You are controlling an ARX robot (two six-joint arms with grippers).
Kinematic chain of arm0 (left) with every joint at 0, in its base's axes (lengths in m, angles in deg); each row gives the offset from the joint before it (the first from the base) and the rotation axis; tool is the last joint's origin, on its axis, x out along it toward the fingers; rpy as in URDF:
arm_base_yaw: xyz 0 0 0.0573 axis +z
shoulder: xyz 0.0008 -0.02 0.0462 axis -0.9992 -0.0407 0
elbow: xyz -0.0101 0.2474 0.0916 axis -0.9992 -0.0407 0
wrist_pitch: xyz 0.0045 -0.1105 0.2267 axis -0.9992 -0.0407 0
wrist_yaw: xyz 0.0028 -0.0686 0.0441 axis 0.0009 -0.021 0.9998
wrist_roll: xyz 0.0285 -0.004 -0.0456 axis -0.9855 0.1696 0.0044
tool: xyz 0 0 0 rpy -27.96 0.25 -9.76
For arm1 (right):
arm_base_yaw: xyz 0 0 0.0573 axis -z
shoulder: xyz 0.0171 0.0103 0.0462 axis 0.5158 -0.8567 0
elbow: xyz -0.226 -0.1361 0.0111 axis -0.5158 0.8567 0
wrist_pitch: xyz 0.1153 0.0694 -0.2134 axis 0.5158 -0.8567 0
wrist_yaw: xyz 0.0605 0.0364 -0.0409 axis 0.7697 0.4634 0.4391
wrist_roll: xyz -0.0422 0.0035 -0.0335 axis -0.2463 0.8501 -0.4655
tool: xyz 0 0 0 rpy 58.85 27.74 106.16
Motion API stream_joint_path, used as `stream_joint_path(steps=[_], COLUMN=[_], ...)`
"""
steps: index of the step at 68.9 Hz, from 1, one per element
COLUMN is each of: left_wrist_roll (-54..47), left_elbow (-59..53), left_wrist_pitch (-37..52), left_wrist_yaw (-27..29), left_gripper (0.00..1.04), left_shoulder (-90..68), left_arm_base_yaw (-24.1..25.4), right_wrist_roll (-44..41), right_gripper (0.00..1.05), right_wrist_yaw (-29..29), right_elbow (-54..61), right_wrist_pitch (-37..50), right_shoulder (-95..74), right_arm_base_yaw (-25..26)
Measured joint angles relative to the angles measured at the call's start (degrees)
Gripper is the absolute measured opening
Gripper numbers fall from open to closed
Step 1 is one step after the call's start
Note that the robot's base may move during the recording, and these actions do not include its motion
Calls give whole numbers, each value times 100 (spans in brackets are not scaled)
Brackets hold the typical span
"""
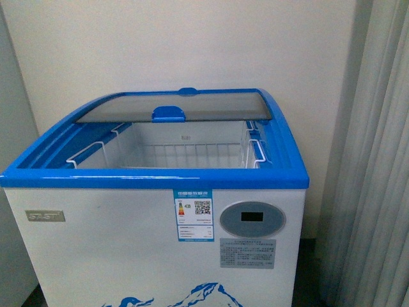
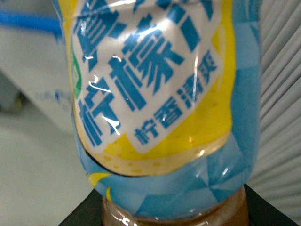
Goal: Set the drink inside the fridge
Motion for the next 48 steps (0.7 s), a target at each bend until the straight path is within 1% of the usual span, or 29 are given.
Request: stream_joint_path(steps=[2, 3, 4, 6, 8, 9, 13, 14, 15, 16, 17, 21, 26, 28, 32, 37, 45, 48], left_wrist_roll=[0, 0, 0, 2, 2, 2, 0, 0, 9, 22, 9, 15, 15, 15, 15, 15, 15, 15], left_elbow=[-61, -116, -136, -221, -260, -282, -319, -341, -352, -363, -387, -435, -538, -564, -595, -634, -697, -765], left_wrist_pitch=[-22, -48, -57, -105, -140, -164, -219, -247, -262, -278, -310, -380, -533, -584, -658, -791, -966, -870], left_wrist_yaw=[4, 11, 20, 37, 31, 22, 17, 17, 17, 17, 22, 20, 20, 20, 22, 22, 20, 22], left_gripper=[35, 32, 30, 23, 18, 14, 7, 4, 2, 2, 3, 3, 3, 3, 3, 3, 3, 3], left_shoulder=[87, 144, 173, 306, 402, 470, 592, 649, 680, 710, 769, 876, 1113, 1185, 1292, 1475, 1727, 1749], left_arm_base_yaw=[0, 0, 0, 15, 13, 13, 11, 11, 11, 11, 11, 11, 11, 11, 11, 11, 11, 11], right_wrist_roll=[-402, -713, -793, -1480, -1818, -2096, -2608, -2914, -3034, -3086, -3377, -3853, -4833, -5104, -5355, -5624, -5799, -5823], right_gripper=[41, 41, 41, 41, 41, 41, 41, 41, 41, 41, 41, 41, 41, 41, 41, 41, 41, 41], right_wrist_yaw=[4, -4, -33, -273, -448, -623, -898, -997, -1040, -1088, -1187, -1368, -1576, -1692, -1851, -2192, -2688, -2817], right_elbow=[0, 0, -2, -70, -181, -278, -531, -693, -774, -857, -1021, -1375, -2299, -2625, -3086, -3860, -4699, -4894], right_wrist_pitch=[7, 87, 166, 555, 894, 1123, 1554, 1744, 1832, 1917, 2063, 2249, 2354, 2365, 2315, 2201, 2157, 2164], right_shoulder=[-162, -330, -435, -846, -1193, -1443, -1939, -2238, -2391, -2538, -2828, -3392, -4603, -4992, -5506, -6323, -7265, -7495], right_arm_base_yaw=[-2, -24, -39, -142, -254, -332, -516, -621, -673, -728, -837, -1069, -1552, -1700, -1869, -2090, -2247, -2280])
